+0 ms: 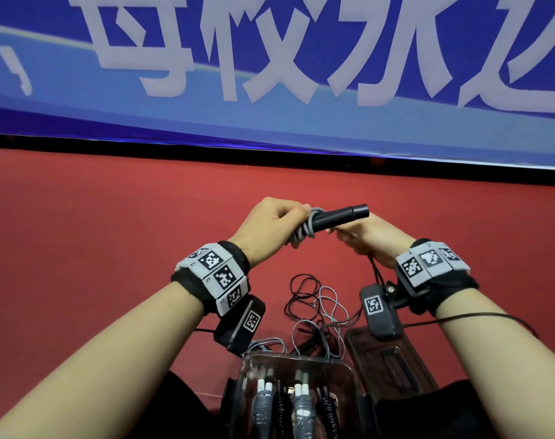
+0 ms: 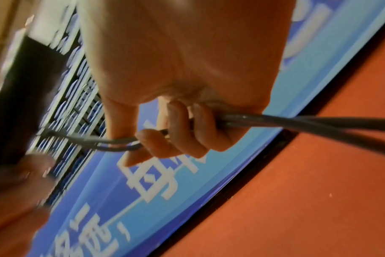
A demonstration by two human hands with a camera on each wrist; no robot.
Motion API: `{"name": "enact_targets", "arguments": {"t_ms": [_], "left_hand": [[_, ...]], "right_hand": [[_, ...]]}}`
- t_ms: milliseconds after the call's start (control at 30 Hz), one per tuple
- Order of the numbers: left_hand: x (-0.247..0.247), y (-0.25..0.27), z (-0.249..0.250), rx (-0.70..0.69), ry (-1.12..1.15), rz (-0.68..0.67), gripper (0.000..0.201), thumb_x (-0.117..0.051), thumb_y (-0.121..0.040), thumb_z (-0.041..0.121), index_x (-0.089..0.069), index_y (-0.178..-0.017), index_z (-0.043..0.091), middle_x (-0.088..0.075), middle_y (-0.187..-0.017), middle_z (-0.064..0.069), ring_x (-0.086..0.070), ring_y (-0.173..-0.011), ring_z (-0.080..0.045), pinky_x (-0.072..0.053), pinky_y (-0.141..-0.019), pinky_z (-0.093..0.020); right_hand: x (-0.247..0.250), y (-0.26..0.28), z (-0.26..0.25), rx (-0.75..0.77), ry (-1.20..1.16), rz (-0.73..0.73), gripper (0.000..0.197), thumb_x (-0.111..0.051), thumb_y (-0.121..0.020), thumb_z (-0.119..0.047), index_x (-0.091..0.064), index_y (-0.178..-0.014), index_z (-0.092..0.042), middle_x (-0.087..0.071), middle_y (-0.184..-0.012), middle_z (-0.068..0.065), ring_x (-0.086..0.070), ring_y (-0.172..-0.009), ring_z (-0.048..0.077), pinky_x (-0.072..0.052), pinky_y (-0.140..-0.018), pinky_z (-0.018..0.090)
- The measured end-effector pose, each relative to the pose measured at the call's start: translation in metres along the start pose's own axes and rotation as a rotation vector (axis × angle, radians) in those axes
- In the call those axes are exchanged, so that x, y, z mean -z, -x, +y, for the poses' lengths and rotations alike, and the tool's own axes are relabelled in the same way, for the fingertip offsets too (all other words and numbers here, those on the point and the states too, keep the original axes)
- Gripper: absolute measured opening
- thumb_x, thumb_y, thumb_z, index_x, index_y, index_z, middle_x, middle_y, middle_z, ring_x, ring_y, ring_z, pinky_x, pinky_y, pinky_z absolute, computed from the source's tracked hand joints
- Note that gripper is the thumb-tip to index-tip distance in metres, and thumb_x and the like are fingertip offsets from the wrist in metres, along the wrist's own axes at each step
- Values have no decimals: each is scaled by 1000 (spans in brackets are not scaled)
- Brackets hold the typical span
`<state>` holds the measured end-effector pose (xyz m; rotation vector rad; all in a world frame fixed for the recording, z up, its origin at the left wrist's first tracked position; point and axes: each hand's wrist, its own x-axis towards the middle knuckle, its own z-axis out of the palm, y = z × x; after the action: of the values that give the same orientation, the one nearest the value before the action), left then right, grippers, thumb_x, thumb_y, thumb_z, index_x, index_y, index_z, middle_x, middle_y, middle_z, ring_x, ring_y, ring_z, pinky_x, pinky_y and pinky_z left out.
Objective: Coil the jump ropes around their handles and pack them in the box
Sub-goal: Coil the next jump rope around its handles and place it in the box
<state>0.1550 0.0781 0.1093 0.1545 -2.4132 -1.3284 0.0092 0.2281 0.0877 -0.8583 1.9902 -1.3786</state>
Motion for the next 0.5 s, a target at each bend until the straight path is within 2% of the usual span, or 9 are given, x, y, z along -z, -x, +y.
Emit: {"name": "enact_targets", "arguments": {"t_ms": [67, 133, 200, 267, 300, 367, 500], "left_hand": [[1, 0, -1, 15, 19, 31, 41, -44, -100, 27, -67, -70, 12, -57, -53, -2, -41, -43, -9, -32, -45, -21], [4, -1, -3, 59, 74, 58, 42, -45, -96, 34, -67, -72, 7, -57, -54, -5, -40, -44, -14, -30, -44, -22], [6, -1, -2, 91, 129, 59, 51, -48, -98, 44, -68, -77, 2, -56, -55, -7, -39, -44, -15, -30, -42, -21], [5, 0, -2, 89, 134, 37, 57, -50, -92, 56, -68, -75, 5, -56, -55, -6, -40, -44, -14, -31, -42, -22], [4, 1, -1, 84, 125, 29, 54, -51, -90, 58, -68, -72, 9, -56, -56, -5, -40, -45, -14, -31, -42, -22], [3, 1, -2, 89, 111, 35, 47, -54, -93, 52, -66, -69, 14, -56, -56, -4, -41, -46, -13, -32, -43, -22], [5, -1, -10, 148, 143, 141, 45, -48, -101, 41, -65, -73, 10, -57, -60, -8, -42, -42, -10, -34, -42, -20]], "right_hand": [[-7, 0, 0, 10, 102, -5, 28, -58, -79, -46, -69, -76, -20, -40, -56, -10, -28, -46, 7, -19, -43, 21], [-12, -2, -2, 22, 108, 19, 33, -59, -90, -45, -68, -74, -18, -38, -55, -9, -27, -48, 8, -18, -44, 22], [-16, -1, -4, 39, 124, 44, 37, -54, -95, -43, -67, -72, -17, -36, -54, -8, -25, -48, 9, -18, -43, 21], [-18, -2, -5, 54, 141, 57, 38, -54, -95, -44, -67, -71, -17, -35, -56, -6, -23, -50, 11, -17, -43, 22], [-19, -2, -5, 52, 154, 60, 39, -53, -95, -45, -67, -71, -17, -36, -57, -5, -23, -51, 12, -17, -44, 23], [-21, -2, -4, 31, 196, 75, 42, -53, -94, -48, -69, -70, -17, -39, -57, -6, -25, -51, 13, -19, -44, 23], [-31, -3, -6, 46, 260, 114, 48, -52, -95, -49, -69, -63, -19, -33, -52, -2, -24, -43, 12, -20, -42, 22]]}}
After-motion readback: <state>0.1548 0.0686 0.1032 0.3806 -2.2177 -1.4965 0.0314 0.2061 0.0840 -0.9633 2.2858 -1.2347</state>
